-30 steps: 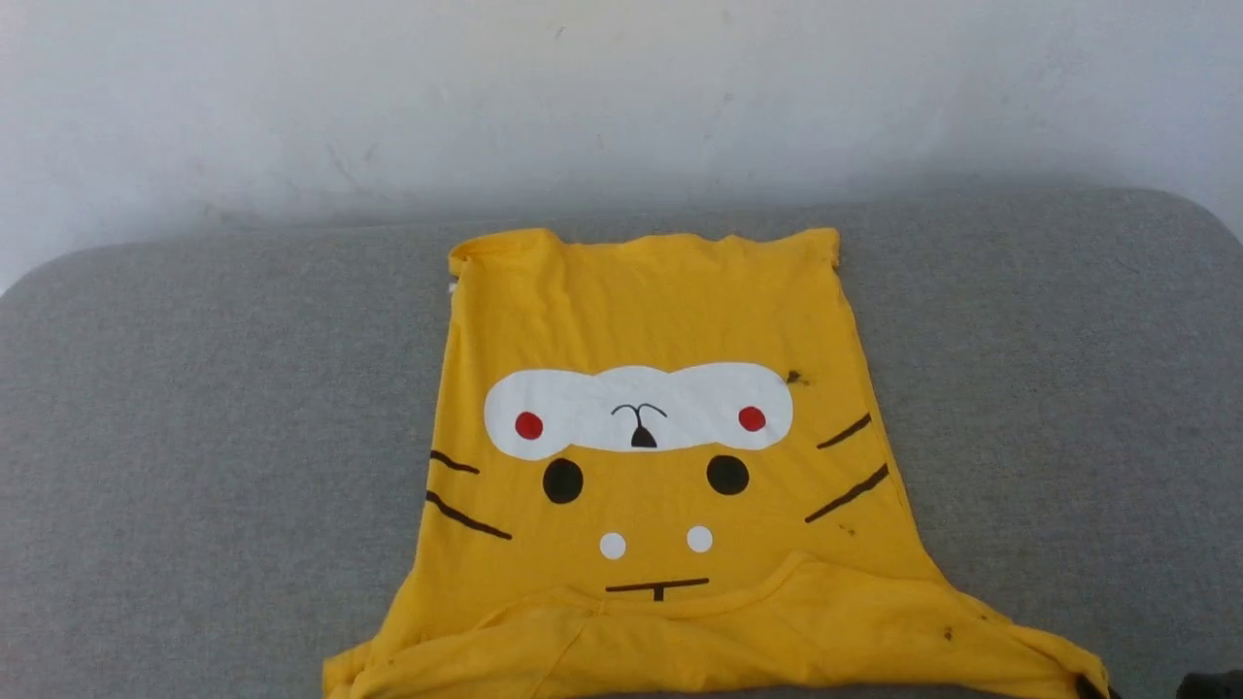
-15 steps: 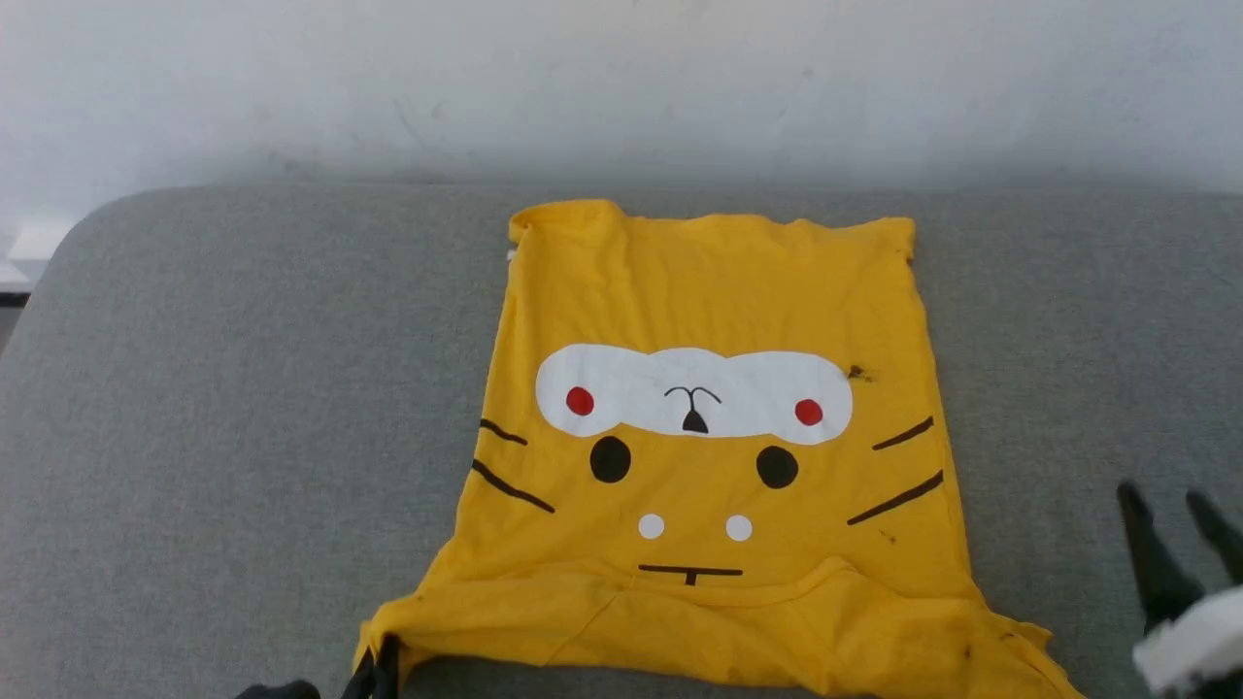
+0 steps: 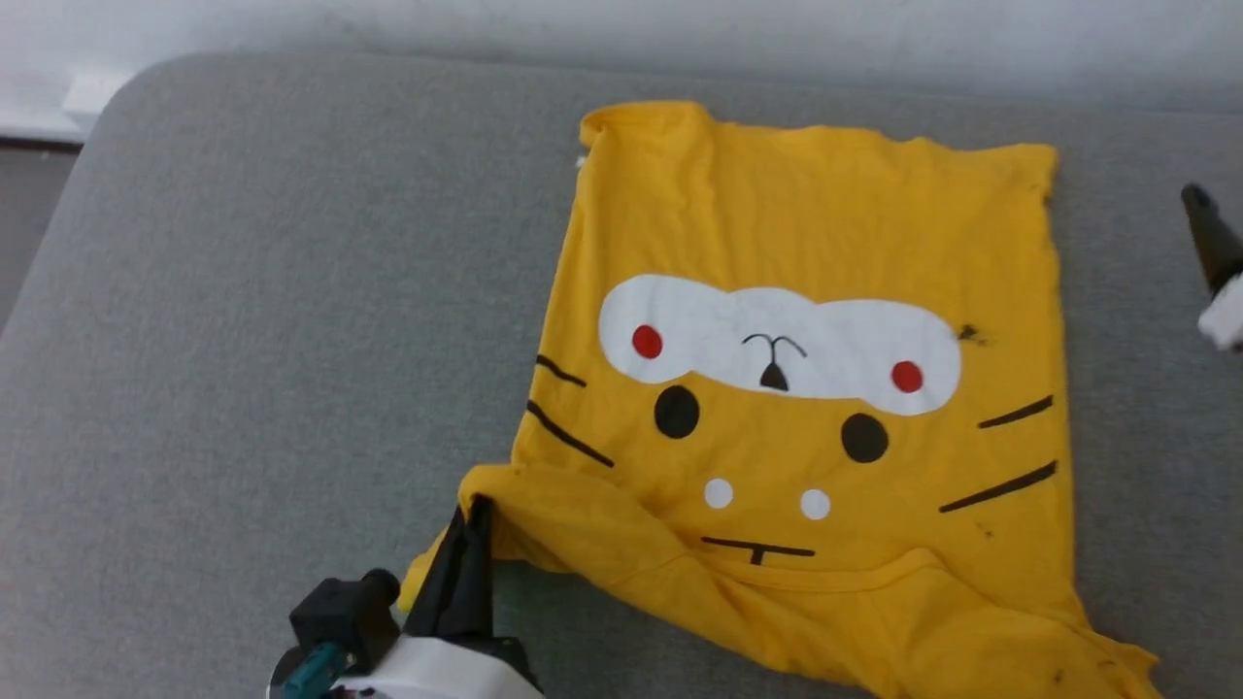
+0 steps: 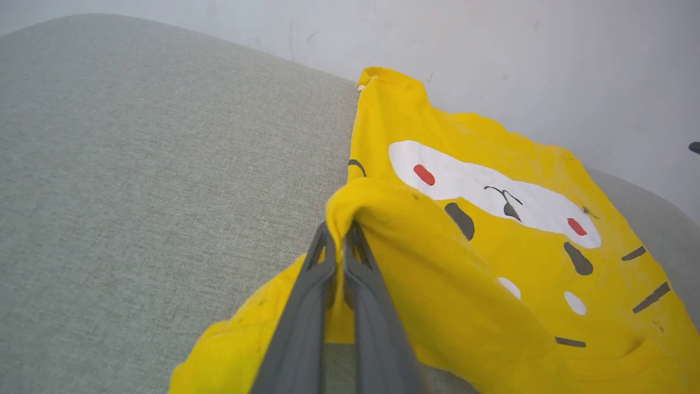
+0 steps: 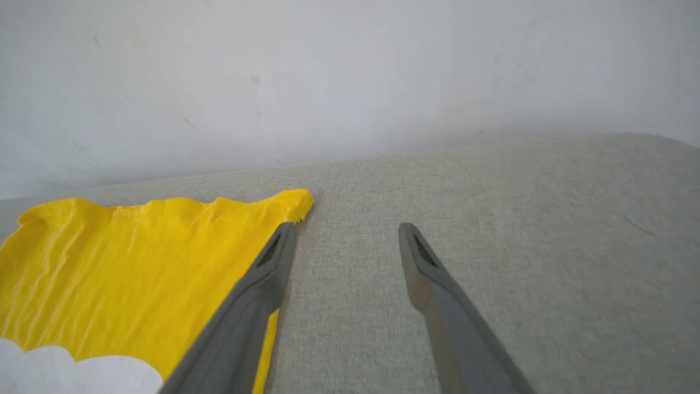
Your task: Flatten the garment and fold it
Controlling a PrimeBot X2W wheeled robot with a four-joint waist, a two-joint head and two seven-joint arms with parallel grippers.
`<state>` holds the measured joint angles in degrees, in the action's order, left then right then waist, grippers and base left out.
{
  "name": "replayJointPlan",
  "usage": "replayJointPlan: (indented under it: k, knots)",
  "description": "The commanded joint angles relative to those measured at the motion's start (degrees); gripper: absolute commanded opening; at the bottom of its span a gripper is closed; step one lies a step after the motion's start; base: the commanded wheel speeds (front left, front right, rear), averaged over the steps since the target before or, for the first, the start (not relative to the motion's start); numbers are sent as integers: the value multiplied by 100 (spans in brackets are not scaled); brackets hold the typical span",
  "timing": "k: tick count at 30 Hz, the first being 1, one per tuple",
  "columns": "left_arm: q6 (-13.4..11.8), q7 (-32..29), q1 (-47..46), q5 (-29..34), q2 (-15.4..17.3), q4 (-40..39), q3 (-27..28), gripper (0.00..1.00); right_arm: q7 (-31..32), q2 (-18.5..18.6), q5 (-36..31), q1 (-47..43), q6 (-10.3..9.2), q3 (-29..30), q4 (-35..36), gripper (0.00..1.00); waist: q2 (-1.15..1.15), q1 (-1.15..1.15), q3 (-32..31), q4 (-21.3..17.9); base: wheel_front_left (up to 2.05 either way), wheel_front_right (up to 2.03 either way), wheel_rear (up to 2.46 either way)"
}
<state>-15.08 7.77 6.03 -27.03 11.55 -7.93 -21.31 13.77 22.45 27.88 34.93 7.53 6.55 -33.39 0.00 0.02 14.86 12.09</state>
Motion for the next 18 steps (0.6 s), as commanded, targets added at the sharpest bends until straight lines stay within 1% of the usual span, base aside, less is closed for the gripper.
replayJointPlan:
  k: [1,5,9,14,16,18]
  knots:
    - [52,63,-120,62,-42,39,-28,0,101,54,34,215,-4,-92,-117,100,0,-2,603,511,0,0,0]
    - [149,237,-338,61,-221,156,-148,0,882,301,261,1036,-4,-665,-570,100,0,-2,893,724,0,0,0]
    - [216,370,-462,47,-354,249,-217,0,1482,536,514,1560,-4,-1147,-844,100,0,-2,1102,874,0,0,0]
    - [297,504,-579,7,-471,387,-247,0,2044,701,535,2041,-4,-1499,-1264,100,0,-2,1328,958,0,0,0]
    - [323,542,-625,-2,-504,452,-251,0,2296,665,593,2158,-4,-1514,-1525,100,0,-2,1363,965,0,0,0]
    - [349,569,-666,-11,-523,507,-249,0,2717,601,617,2219,-4,-1454,-1925,100,0,-2,1360,958,0,0,0]
